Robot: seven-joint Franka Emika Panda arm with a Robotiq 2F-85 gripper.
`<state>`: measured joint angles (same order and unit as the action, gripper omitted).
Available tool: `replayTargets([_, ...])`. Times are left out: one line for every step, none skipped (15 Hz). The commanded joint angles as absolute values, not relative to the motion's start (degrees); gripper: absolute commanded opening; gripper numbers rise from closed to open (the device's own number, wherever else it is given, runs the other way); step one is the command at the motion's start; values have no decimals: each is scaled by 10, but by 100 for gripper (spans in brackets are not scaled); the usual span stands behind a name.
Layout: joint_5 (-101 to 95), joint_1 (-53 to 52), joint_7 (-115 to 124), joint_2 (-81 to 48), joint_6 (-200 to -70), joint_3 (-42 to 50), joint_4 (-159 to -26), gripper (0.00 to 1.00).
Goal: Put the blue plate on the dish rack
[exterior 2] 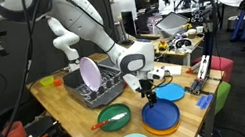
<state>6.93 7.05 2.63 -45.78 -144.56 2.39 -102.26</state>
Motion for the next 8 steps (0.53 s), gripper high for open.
replayTargets([52, 67, 20, -478, -1461, 34, -1000, 100])
replayTargets([48, 66, 20, -481, -1463, 36, -996, 100])
replayTargets([44, 66, 19, -484, -1464, 37, -993, 100])
replayTargets([40, 66, 18, -486, -1466, 36, -991, 100])
replayTargets([38, 67, 18, -487, -1465, 35, -989, 100])
replayTargets([35, 66, 18, -489, -1465, 35, -988, 100])
replayTargets([32, 64, 18, -491, -1465, 36, -986, 100])
replayTargets([29, 63, 18, -494, -1465, 36, -984, 100])
